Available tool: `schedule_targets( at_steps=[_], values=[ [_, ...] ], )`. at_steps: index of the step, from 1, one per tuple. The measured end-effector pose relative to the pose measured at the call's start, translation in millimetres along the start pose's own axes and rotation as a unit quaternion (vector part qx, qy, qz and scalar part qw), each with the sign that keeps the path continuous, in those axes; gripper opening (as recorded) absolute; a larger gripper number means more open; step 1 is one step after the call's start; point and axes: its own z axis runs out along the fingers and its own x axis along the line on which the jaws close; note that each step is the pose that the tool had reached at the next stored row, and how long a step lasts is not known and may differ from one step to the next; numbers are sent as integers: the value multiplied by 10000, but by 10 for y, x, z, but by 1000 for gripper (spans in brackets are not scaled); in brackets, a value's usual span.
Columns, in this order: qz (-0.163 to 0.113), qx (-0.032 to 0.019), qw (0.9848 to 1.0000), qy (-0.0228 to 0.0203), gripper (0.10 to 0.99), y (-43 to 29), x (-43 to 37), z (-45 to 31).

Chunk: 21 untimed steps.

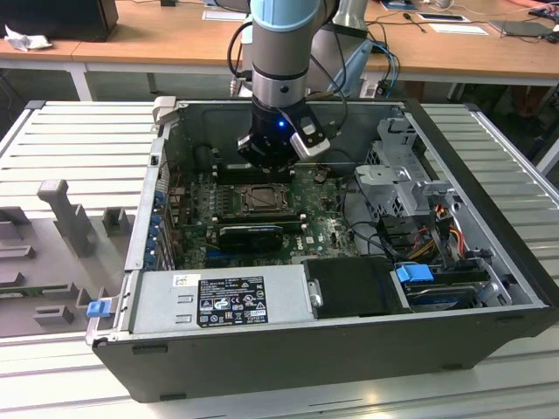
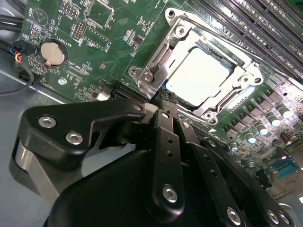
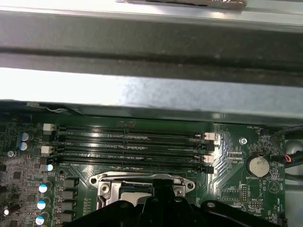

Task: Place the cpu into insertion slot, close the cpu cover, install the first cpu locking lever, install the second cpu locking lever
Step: 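Install the second cpu locking lever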

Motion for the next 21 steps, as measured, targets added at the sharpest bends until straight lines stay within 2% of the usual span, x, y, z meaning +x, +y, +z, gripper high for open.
schedule_targets(
  at_steps=[21],
  values=[
    [0,0,10000,0,106,-39,1,-18]
  ],
)
